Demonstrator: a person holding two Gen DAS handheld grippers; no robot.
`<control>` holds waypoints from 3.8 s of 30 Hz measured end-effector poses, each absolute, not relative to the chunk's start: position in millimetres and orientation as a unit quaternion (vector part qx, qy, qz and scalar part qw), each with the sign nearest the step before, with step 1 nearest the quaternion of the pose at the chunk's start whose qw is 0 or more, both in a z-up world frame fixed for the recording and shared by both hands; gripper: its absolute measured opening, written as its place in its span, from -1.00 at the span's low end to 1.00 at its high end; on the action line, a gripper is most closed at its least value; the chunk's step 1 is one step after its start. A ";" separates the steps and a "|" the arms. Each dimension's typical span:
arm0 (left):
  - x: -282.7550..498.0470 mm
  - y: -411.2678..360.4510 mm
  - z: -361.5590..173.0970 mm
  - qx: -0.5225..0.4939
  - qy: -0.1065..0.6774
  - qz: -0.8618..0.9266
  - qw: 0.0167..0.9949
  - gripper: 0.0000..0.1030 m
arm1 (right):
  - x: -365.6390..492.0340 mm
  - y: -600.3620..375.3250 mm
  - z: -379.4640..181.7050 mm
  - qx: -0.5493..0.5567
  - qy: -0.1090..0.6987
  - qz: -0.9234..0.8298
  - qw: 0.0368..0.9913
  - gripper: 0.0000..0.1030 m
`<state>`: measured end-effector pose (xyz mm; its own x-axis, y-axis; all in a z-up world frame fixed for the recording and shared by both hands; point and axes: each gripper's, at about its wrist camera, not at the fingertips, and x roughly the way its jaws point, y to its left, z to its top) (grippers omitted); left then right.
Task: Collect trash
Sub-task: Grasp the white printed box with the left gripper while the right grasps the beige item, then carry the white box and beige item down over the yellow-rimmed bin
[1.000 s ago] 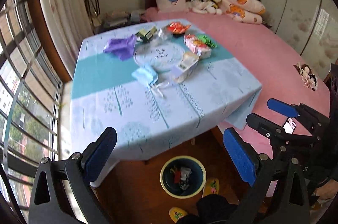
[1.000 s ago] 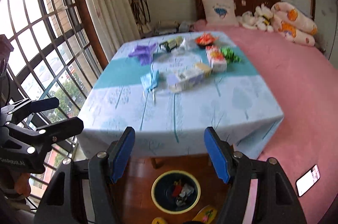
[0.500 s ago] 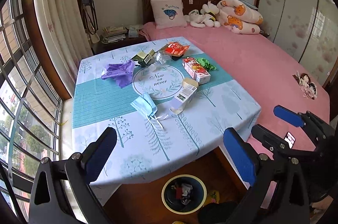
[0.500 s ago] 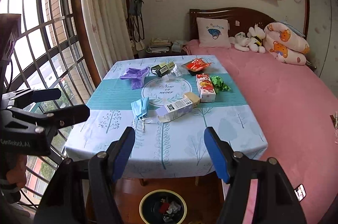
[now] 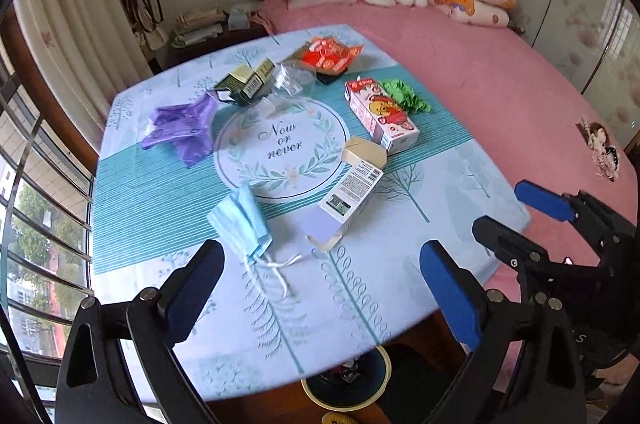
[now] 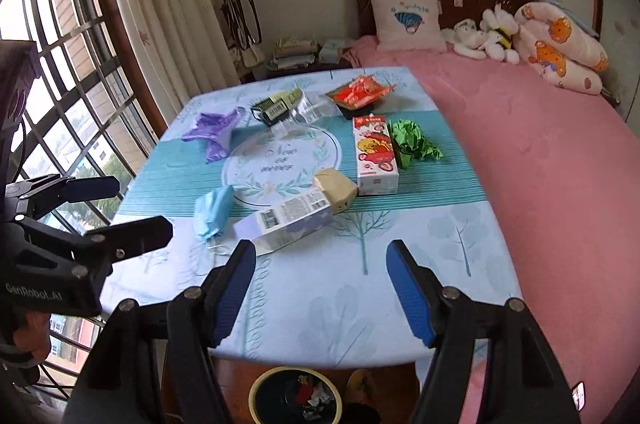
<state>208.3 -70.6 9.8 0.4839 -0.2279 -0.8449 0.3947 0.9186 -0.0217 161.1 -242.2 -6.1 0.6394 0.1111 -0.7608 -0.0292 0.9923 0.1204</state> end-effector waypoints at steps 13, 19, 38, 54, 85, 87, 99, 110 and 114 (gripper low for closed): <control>311.9 -145.4 -96.8 0.106 0.580 -0.143 0.795 0.56 | 256.6 -307.4 -63.2 0.048 0.494 0.092 0.863 0.32; 328.6 -150.6 -124.9 0.095 0.621 -0.135 0.766 -0.03 | 276.6 -310.3 -80.9 0.044 0.510 0.134 0.848 0.32; 317.6 -103.8 -98.6 0.006 0.618 -0.060 0.784 -0.33 | 311.3 -264.5 -109.3 0.000 0.529 0.216 0.821 0.32; 299.8 -69.0 -84.4 -0.033 0.603 -0.024 0.797 -0.33 | 306.1 -228.3 -122.5 -0.127 0.482 0.200 0.844 -0.09; 188.2 -21.8 -5.7 0.037 0.528 -0.154 0.834 -0.33 | 151.1 -171.6 -5.0 -0.045 0.407 0.111 0.906 -0.10; 174.9 -13.1 -4.1 0.042 0.523 -0.166 0.835 -0.33 | 134.4 -161.9 -2.1 -0.041 0.404 0.102 0.908 -0.10; 106.2 10.1 -28.2 0.069 0.528 -0.218 0.818 -0.33 | 54.3 -130.0 -23.1 -0.020 0.427 0.064 0.902 -0.09; 59.6 -9.0 -99.1 0.061 0.582 -0.235 0.776 -0.33 | 7.1 -147.9 -102.2 0.048 0.514 0.046 0.855 -0.09; 43.7 -18.7 -141.4 0.065 0.598 -0.235 0.763 -0.33 | -2.8 -155.7 -148.3 0.068 0.543 0.036 0.836 -0.09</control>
